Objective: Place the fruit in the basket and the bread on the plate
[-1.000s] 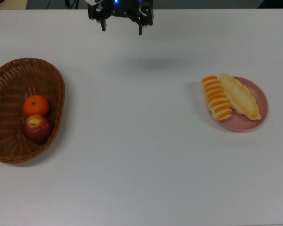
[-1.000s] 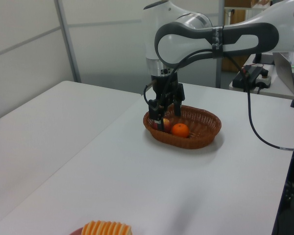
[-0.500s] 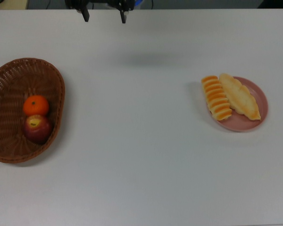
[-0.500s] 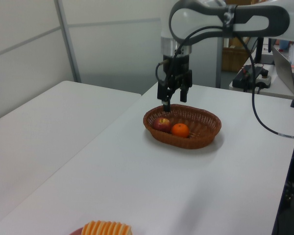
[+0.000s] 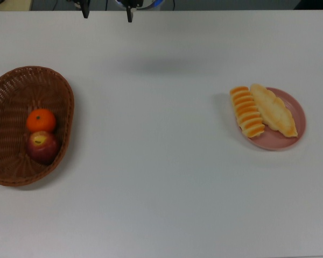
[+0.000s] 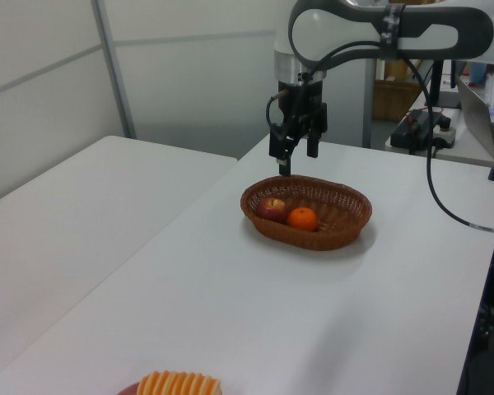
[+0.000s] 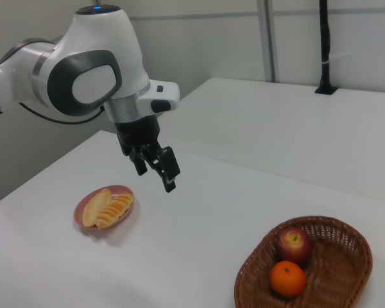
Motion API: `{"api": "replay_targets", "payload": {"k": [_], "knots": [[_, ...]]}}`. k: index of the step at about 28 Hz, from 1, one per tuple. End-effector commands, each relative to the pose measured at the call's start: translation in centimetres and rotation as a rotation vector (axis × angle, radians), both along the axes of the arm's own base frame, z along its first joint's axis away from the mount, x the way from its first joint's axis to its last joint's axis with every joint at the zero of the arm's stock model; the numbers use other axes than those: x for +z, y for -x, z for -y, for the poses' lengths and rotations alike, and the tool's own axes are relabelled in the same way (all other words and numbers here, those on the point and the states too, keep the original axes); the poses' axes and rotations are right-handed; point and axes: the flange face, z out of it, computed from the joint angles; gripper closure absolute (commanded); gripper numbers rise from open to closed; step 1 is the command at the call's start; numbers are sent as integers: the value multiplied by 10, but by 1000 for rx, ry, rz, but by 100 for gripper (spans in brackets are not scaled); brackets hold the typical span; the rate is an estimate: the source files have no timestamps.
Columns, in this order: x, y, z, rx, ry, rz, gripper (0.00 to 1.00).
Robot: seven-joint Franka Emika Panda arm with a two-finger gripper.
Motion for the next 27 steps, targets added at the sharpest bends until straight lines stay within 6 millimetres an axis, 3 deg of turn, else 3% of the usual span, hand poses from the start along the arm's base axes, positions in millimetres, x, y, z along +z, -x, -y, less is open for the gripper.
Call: {"api": "replay_targets", "payload": {"k": [1, 9, 27], "knots": [[2, 2, -6, 44, 64, 5, 0], [-2, 1, -18, 104, 91, -6, 0], [-4, 4, -18, 116, 92, -29, 0]]}}
